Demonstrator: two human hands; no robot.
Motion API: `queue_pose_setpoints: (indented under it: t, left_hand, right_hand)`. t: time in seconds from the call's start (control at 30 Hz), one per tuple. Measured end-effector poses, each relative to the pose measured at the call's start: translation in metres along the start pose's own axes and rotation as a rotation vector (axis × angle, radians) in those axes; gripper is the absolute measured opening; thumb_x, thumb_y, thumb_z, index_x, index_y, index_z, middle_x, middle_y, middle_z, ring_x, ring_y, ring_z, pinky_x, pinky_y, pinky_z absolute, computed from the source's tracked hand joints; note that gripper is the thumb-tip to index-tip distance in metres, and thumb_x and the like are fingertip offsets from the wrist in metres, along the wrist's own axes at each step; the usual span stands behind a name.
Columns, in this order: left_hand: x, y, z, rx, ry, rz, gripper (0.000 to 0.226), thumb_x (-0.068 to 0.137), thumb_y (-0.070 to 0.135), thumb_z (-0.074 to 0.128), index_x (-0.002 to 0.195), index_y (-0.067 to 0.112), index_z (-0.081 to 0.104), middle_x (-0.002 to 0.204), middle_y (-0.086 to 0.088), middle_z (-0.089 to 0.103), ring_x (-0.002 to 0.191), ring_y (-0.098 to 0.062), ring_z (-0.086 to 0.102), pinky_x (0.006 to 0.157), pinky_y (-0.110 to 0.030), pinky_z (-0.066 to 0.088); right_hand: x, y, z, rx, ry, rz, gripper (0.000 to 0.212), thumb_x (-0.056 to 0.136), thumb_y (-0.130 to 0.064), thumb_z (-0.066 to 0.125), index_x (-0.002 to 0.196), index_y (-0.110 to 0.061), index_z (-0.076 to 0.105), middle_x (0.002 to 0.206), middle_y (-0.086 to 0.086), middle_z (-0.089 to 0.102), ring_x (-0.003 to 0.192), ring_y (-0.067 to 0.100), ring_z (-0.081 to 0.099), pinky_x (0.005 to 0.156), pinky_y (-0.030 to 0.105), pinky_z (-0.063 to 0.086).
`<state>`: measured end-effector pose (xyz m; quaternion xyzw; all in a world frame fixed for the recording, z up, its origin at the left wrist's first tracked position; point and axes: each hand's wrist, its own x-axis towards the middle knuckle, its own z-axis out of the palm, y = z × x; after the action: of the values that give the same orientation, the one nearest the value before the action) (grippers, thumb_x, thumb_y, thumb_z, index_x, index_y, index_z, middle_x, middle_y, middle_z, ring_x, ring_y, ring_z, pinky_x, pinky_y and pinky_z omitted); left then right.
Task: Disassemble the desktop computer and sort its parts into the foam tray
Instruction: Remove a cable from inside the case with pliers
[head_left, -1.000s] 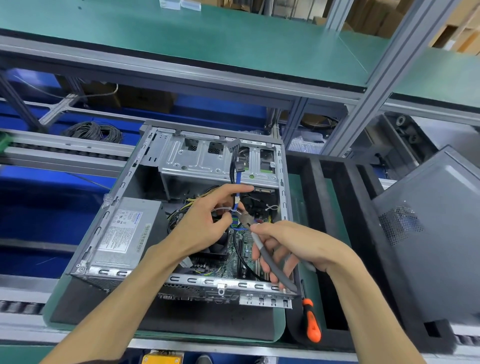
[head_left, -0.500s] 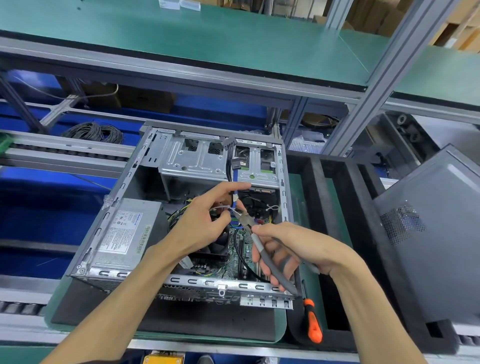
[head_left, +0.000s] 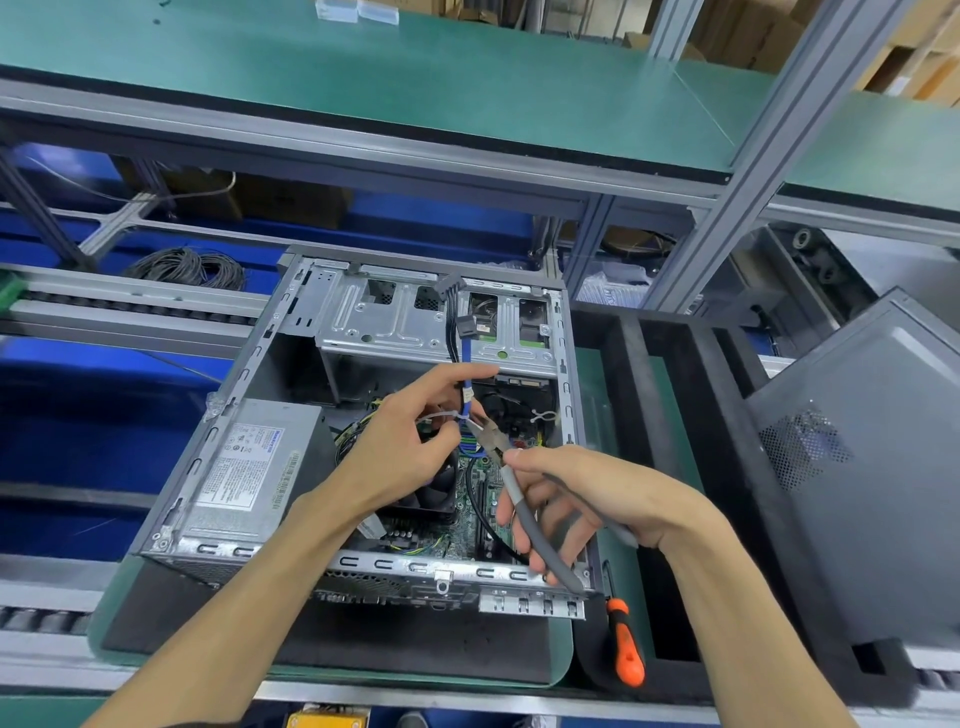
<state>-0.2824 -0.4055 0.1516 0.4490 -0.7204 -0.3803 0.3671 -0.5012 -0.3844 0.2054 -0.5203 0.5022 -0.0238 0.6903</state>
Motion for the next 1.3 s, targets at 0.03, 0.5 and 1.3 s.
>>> queue_pose_setpoints:
  t: [0.03, 0.5, 1.3]
  left_hand:
    - [0.000, 0.000, 0.000, 0.004, -0.001, -0.003, 0.063, 0.087, 0.010, 0.048, 0.142, 0.041, 0.046, 0.107, 0.011, 0.071, 0.101, -0.021, 0.064, 0.091, -0.048, 0.051]
    - [0.000, -0.003, 0.001, 0.051, -0.025, 0.064, 0.062, 0.086, 0.011, 0.045, 0.138, 0.044, 0.050, 0.100, 0.015, 0.070, 0.104, -0.013, 0.064, 0.084, -0.006, 0.039]
    - [-0.004, 0.006, 0.004, -0.006, 0.066, 0.094, 0.068, 0.088, -0.005, 0.053, 0.140, 0.039, 0.049, 0.106, 0.012, 0.072, 0.100, -0.013, 0.067, 0.082, -0.016, 0.048]
  right_hand:
    - [0.000, 0.000, 0.000, -0.005, 0.000, 0.002, 0.057, 0.098, -0.058, 0.044, 0.095, -0.008, 0.072, 0.083, 0.015, 0.071, 0.075, 0.033, 0.072, 0.066, 0.042, 0.063]
    - [0.002, 0.001, 0.008, -0.041, 0.073, -0.034, 0.050, 0.103, -0.051, 0.045, 0.082, -0.007, 0.059, 0.070, 0.015, 0.060, 0.055, 0.027, 0.060, 0.056, 0.036, 0.058]
    - [0.009, 0.016, 0.032, -0.075, 0.301, -0.085, 0.052, 0.101, -0.058, 0.045, 0.074, -0.014, 0.055, 0.060, 0.007, 0.060, 0.048, 0.027, 0.061, 0.049, 0.032, 0.052]
